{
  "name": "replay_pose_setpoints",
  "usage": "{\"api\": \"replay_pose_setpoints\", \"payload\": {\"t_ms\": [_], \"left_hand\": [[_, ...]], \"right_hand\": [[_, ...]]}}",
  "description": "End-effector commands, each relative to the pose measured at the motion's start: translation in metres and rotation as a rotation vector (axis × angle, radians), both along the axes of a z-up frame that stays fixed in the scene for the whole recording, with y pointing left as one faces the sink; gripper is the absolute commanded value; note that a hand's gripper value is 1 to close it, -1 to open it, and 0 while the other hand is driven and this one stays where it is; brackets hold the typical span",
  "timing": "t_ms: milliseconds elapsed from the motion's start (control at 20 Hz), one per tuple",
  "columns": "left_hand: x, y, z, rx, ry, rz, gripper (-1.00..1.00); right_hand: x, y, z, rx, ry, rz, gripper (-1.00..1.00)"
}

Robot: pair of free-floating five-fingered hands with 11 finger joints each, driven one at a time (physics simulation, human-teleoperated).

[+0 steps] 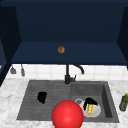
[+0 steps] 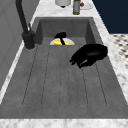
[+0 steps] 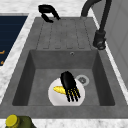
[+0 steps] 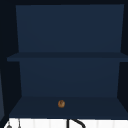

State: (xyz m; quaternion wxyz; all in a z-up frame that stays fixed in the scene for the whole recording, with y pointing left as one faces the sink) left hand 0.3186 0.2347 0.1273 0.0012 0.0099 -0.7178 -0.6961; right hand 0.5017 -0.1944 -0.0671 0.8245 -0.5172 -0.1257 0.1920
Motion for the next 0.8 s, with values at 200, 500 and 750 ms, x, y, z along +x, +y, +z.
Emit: {"api": "replay_pose_setpoints", "payload": {"t_ms": [200,500,750], "left_hand": [[0.0,0.0,0.0,0.0,0.0,0.0,0.0],[0.0,0.0,0.0,0.0,0.0,0.0,0.0],[0.0,0.0,0.0,0.0,0.0,0.0,0.0]], "right_hand": [[0.005,-0.012,-0.015,-0.003,0.047,-0.019,-1.0],[0.028,-0.009,-0.023,-0.005,0.117,-0.106,-1.0],[0.03,-0.013,-0.037,-0.024,0.242,-0.097,-1.0]]}}
